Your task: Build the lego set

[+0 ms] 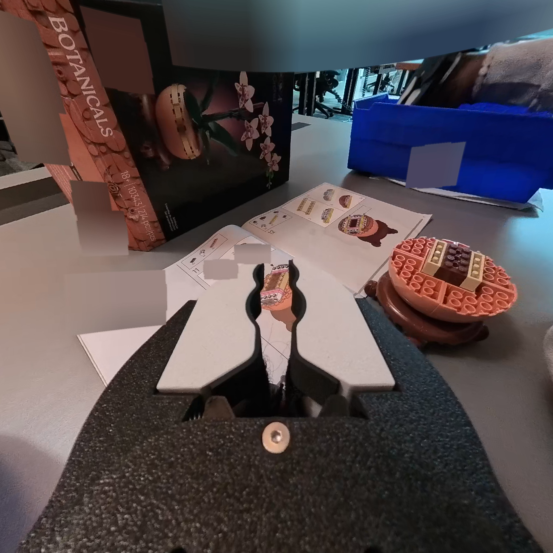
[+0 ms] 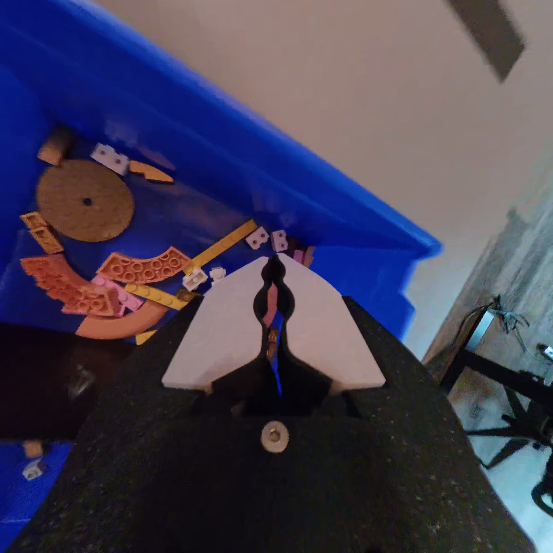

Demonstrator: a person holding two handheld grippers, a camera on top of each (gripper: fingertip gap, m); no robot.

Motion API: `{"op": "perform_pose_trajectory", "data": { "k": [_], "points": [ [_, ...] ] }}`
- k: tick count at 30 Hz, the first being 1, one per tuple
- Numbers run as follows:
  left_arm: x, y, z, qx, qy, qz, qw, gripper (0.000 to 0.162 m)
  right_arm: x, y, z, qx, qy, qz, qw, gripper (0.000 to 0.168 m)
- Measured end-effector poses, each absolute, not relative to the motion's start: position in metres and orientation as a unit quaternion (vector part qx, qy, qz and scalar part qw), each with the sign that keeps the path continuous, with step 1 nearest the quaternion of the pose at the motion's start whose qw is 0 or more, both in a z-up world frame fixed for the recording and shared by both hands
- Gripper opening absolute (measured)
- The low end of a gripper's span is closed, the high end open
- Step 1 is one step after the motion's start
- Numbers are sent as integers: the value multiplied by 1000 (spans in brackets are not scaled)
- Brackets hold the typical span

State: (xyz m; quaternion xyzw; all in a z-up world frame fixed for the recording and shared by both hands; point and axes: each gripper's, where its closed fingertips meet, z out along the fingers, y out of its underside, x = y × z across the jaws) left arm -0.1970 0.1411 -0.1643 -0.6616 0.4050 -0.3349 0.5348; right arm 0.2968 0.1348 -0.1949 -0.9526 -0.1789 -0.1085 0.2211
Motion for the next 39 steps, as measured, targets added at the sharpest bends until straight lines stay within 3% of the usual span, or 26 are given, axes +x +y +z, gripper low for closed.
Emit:
{"op": "perform_pose_trajectory", "data": {
  "k": [6,9,11,14,16,28,31,39],
  "points": [
    [-197,142,-165,-664,403,-340,529,15,292,104,-126,-916,-134,-104,365,33],
    [-196,140,-166,-664,409,-344,523,15,319,70,-118,-927,-91,-112,346,63],
    [-195,139,-166,-661,414,-344,523,15,325,48,-122,-940,-62,-65,328,70],
    [-195,138,-165,-657,415,-347,525,15,334,17,-132,-955,-37,-29,293,67],
    [-196,138,-164,-656,412,-352,526,15,344,3,-139,-961,-41,-39,272,56],
    [-195,135,-160,-646,419,-356,529,16,344,-18,-171,-987,-76,-22,142,55],
    [-188,128,-143,-633,441,-355,528,20,344,-23,-177,-987,-80,-22,138,48],
    [-102,91,-65,-565,516,-476,434,60,341,-30,-192,-985,-116,-15,130,34]
  ]
}}
